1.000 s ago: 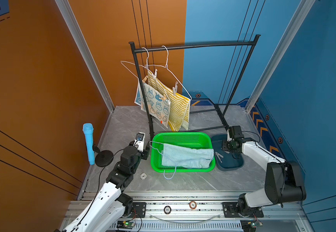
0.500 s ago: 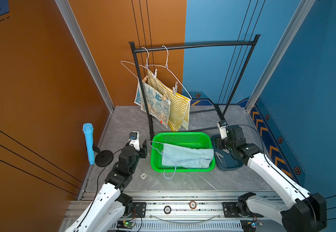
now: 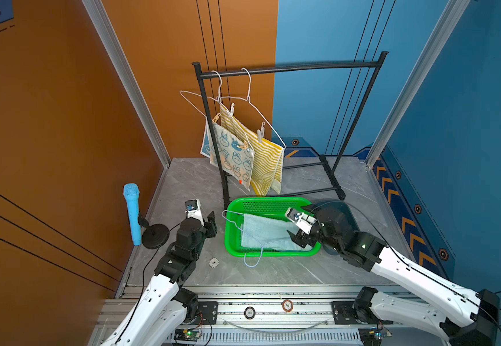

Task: Remove the clothespins securing towels to the hanger
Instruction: Pick up the hanger from the basket.

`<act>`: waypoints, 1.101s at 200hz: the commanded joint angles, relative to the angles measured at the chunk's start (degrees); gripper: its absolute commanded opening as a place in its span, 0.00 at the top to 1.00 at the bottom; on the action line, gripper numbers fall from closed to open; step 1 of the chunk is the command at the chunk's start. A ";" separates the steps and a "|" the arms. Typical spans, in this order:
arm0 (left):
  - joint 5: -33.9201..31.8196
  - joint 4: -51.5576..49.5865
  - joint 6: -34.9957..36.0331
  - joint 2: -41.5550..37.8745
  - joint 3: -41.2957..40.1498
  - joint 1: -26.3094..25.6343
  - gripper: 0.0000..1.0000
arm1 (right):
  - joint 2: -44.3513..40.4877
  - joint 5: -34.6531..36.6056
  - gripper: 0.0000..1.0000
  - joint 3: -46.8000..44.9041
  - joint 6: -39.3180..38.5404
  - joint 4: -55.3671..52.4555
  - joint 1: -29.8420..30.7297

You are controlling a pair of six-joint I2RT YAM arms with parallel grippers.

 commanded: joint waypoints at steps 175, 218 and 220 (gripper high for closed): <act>-0.05 -4.25 -1.53 -2.44 -0.21 2.25 0.39 | 22.52 10.93 0.11 1.43 -22.31 10.88 12.25; 0.33 -4.16 -1.53 -2.10 -0.21 2.77 0.38 | 24.82 11.04 0.22 1.43 -22.64 13.96 12.21; 0.36 -4.17 -1.53 -2.11 -0.17 2.80 0.38 | 24.92 10.99 0.22 1.43 -22.59 13.92 12.20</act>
